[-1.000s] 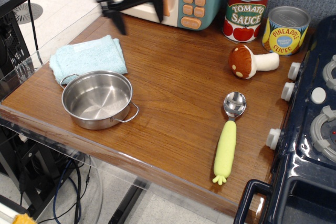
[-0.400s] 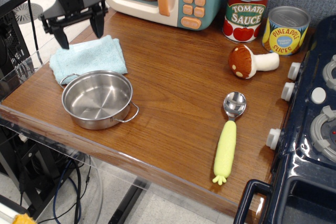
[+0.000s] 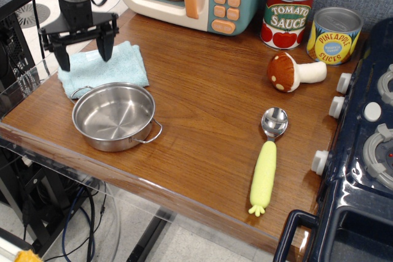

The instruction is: Place the blue cloth between the pot and ice cream scoop

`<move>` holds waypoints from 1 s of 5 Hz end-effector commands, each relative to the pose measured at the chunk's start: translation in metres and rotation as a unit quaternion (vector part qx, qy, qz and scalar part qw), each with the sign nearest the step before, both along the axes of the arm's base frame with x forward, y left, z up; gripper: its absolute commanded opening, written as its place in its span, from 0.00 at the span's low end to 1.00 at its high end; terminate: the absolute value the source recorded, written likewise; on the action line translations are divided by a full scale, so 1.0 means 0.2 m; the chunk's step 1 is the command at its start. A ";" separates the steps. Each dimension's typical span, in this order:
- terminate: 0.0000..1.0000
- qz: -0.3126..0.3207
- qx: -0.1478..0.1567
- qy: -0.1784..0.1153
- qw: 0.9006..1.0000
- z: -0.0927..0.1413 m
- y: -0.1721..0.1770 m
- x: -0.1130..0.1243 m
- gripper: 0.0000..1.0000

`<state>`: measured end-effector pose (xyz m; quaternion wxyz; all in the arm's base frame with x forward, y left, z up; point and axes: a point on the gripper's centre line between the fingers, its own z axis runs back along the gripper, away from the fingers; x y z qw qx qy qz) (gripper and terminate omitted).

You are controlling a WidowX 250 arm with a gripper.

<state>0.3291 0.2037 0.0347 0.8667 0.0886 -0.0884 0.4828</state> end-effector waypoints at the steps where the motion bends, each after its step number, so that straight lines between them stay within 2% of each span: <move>1: 0.00 -0.005 -0.021 -0.029 0.999 0.06 -0.06 0.04 1.00; 3: 0.00 -0.025 -0.028 -0.010 0.999 -0.07 -0.17 0.14 1.00; 5: 0.00 -0.046 -0.019 -0.001 0.999 -0.14 -0.28 0.18 1.00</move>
